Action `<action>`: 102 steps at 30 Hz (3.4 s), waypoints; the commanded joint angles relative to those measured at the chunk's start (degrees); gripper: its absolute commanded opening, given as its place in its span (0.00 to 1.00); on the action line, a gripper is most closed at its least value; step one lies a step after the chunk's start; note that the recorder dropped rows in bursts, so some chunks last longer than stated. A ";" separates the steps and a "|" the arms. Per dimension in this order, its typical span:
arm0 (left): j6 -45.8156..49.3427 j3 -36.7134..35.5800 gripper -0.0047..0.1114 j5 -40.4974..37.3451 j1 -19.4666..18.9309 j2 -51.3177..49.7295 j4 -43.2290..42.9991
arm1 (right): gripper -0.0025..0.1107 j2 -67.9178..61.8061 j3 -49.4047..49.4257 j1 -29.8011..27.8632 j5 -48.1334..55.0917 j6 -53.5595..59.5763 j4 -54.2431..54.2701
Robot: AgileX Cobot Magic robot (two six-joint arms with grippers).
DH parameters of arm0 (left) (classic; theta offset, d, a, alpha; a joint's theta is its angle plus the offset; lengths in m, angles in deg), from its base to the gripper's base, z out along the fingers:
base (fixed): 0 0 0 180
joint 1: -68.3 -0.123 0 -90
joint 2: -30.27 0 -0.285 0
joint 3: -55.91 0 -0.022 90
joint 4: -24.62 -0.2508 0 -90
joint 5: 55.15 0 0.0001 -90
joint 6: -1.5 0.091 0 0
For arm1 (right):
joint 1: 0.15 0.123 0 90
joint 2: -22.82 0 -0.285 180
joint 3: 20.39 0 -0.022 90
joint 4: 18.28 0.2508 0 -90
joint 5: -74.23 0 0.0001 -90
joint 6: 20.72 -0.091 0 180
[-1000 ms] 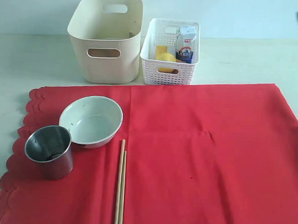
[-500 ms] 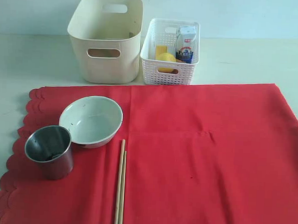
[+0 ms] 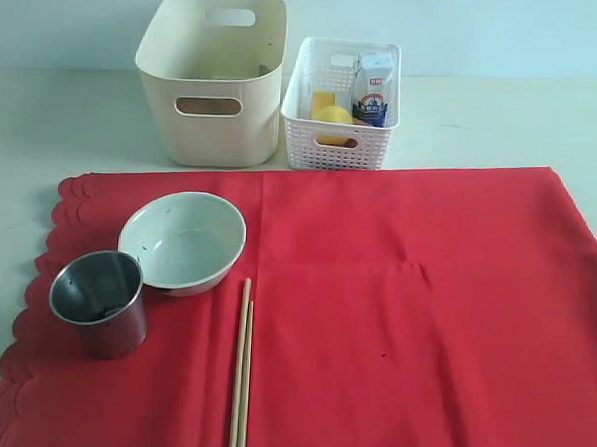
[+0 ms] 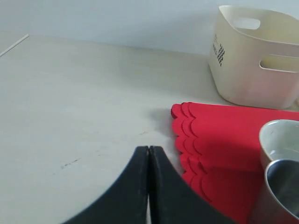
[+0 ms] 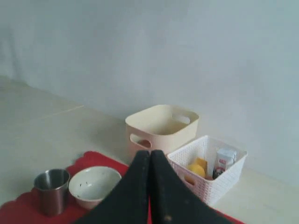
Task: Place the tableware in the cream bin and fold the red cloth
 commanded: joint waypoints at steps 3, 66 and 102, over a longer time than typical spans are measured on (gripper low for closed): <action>0.13 -0.13 0.04 0.56 -0.04 0.27 -0.14 | 0.02 0.24 8.24 0.08 -7.74 -0.08 0.29; 0.13 -0.13 0.04 0.56 -0.04 0.27 -0.14 | 0.02 0.24 31.41 -34.61 -16.49 -1.12 0.70; 0.13 5.08 0.04 0.63 7.49 -9.20 -0.14 | 0.02 0.24 31.41 -34.61 -16.49 -1.12 0.70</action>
